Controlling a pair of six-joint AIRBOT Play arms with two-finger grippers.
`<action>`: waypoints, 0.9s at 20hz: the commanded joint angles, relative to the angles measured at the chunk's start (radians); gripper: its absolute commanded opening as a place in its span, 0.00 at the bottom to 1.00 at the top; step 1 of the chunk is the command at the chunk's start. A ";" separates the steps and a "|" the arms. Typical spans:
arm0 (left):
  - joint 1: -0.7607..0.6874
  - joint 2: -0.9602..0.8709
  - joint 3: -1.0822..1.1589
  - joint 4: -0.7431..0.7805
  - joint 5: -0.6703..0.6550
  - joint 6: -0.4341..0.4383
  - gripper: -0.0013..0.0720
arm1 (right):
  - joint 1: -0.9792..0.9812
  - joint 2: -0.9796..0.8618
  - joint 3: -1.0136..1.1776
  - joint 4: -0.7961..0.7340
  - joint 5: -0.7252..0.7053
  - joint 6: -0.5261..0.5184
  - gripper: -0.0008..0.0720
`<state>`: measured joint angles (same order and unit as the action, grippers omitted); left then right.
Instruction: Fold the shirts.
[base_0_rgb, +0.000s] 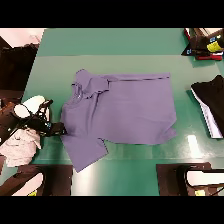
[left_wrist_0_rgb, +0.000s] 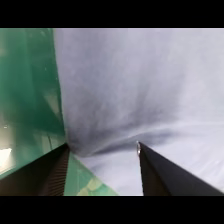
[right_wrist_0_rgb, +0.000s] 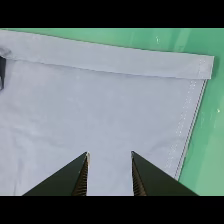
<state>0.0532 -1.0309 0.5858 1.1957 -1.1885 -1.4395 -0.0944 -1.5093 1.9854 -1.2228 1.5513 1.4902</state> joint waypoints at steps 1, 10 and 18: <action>0.000 0.000 -0.014 -0.011 0.013 -0.005 0.69 | 0.001 0.000 0.001 0.001 0.009 0.000 0.43; -0.001 0.003 0.095 -0.027 -0.014 0.000 0.05 | -0.113 0.106 -0.255 -0.001 0.147 -0.002 0.43; -0.001 0.003 0.149 -0.056 -0.023 0.010 0.05 | -0.338 0.379 -1.172 0.002 -0.101 -0.126 0.51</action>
<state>0.0528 -1.0283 0.7250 1.1496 -1.2083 -1.4349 -0.3603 -1.2007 1.0893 -1.2243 1.5494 1.4220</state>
